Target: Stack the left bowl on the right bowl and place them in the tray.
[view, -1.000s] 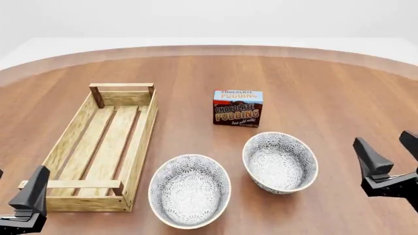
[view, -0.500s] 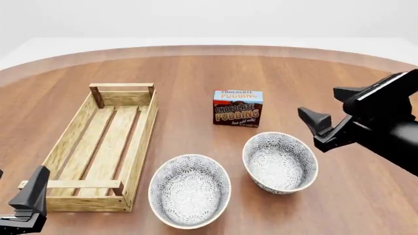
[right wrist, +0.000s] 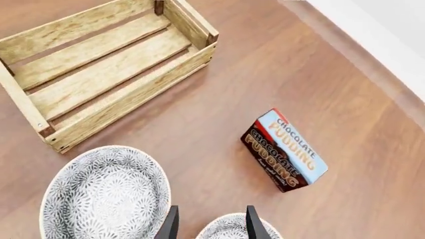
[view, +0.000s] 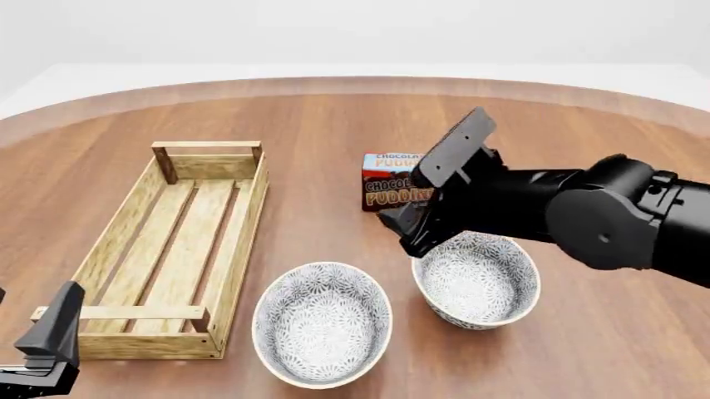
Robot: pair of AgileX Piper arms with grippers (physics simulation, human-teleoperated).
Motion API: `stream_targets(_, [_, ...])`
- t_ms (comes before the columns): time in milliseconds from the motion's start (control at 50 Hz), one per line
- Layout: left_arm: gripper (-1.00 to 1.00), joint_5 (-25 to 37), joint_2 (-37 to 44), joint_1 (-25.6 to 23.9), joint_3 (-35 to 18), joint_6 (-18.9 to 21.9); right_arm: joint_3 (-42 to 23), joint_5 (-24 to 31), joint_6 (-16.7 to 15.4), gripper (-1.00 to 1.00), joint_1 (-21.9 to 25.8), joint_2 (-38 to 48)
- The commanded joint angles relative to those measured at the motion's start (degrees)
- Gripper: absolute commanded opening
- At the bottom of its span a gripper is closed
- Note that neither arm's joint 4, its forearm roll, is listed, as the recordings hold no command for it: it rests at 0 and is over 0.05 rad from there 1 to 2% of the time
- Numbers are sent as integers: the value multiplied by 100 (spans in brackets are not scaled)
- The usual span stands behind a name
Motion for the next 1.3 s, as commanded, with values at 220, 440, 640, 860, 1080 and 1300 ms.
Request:
stream_targets(220, [100,0,0,0,0,0,-938,426,224,100,536,1498])
stream_targets(440, [100,0,0,0,0,0,-1000,387,412,100,581,1910])
stream_targets(640, [100,0,0,0,0,0,-789,228,624,100,653,2205])
stream_targets(860, [100,0,0,0,0,0,-765,194,678,100,668,2443])
stream_targets(1080, [100,0,0,0,0,0,-757,138,717,100,636,2562])
stream_targets(1300, [100,0,0,0,0,0,-694,-8,790,100,630,2680])
